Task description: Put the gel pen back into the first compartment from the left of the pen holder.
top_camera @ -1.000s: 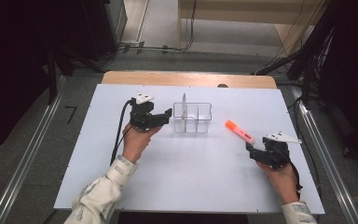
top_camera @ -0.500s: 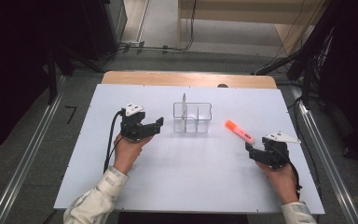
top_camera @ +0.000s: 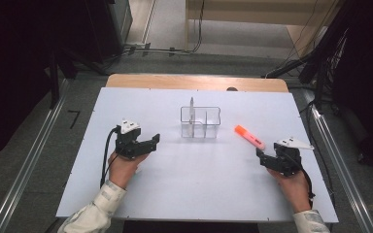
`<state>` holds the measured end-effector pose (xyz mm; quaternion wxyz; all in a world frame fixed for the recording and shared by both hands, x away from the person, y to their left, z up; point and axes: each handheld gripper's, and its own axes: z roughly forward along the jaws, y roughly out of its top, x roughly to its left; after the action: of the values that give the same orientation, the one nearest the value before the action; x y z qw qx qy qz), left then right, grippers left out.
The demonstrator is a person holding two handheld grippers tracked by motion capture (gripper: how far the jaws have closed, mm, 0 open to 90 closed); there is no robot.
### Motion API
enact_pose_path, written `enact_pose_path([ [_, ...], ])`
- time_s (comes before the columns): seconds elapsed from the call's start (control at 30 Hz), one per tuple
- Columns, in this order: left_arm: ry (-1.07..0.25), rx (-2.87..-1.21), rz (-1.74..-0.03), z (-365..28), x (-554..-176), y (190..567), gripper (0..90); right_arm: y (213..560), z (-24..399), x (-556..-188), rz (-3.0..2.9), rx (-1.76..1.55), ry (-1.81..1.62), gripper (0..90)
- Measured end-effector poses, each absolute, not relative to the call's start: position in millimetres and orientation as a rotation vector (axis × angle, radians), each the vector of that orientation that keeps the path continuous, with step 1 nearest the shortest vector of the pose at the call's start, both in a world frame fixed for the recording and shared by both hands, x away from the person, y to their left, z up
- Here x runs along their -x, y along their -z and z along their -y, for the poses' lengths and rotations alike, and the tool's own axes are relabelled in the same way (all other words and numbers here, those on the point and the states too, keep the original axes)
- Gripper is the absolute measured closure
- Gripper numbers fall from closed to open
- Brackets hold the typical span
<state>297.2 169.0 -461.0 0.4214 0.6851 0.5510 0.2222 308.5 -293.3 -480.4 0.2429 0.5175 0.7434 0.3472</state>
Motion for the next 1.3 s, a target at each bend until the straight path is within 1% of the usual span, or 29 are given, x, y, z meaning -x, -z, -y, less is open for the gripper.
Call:
enact_pose_path([
  [0.8,-0.627,-1.637,-1.468,-208.0,-265.6,469.8,23.6,479.3,292.8,-307.9,-2.031,-1.41,-0.952,25.6],
  [1.03,-0.648,-1.612,-1.511,-221.5,-262.5,472.3,23.5,479.4,292.4,-307.8,-2.034,-1.41,-0.95,25.7],
  [1.3,-0.667,-1.596,-1.523,-225.9,-261.3,473.2,23.5,479.6,292.9,-307.9,-2.035,-1.412,-0.95,25.6],
])
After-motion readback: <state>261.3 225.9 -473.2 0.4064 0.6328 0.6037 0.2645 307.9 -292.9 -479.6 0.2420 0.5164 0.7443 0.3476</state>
